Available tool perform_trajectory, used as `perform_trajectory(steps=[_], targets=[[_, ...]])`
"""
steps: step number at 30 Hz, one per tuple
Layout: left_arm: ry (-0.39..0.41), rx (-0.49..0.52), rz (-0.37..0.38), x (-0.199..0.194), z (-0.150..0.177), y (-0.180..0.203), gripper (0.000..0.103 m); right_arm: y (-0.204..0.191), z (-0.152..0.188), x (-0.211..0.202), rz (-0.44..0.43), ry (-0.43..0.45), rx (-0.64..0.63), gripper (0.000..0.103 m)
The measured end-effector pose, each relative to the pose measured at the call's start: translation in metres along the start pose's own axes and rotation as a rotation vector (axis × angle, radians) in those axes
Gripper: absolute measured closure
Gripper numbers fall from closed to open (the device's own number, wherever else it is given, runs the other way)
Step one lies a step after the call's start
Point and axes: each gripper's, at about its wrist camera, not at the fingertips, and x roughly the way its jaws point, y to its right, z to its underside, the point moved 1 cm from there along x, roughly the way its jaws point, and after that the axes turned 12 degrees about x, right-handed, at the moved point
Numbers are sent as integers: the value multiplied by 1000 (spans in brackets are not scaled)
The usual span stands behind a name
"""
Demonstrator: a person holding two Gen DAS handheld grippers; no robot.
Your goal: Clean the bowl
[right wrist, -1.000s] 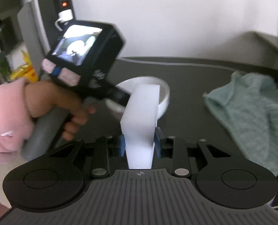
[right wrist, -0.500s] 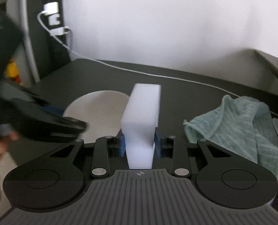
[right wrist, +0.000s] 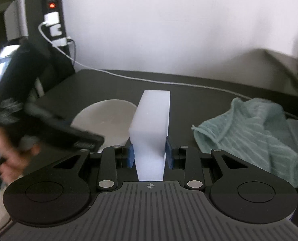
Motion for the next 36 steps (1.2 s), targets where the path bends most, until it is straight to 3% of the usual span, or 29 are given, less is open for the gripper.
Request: perform_trajectory(steps=[4, 11, 14, 19, 21, 23, 26, 31, 33, 36], targets=[[-6, 0, 9, 0, 0, -1, 61, -3, -4, 16, -29, -17, -50, 70], [3, 15, 15, -1, 1, 0, 57, -17, 30, -21, -48, -26, -113, 70], [15, 36, 34, 3, -4, -1, 50, -18, 37, -35, -101, -37, -58, 70], [28, 59, 41, 10, -14, 1, 49, 1, 28, -45, -77, 22, 85, 70], [28, 56, 37, 10, -15, 2, 52, 10, 23, -50, -48, 64, 137, 68], [26, 45, 36, 8, -14, 2, 73, 16, 19, -53, -13, 98, 175, 64], [48, -3, 38, -1, -9, -5, 91, 22, 16, -53, 13, 120, 206, 64], [104, 148, 131, -11, -4, 0, 94, 22, 11, -46, 19, 112, 175, 65], [119, 229, 124, -10, -5, 5, 94, 18, 8, -41, 25, 104, 130, 68], [120, 261, 87, -1, -13, 9, 87, 20, 1, -30, 32, 89, 97, 72]])
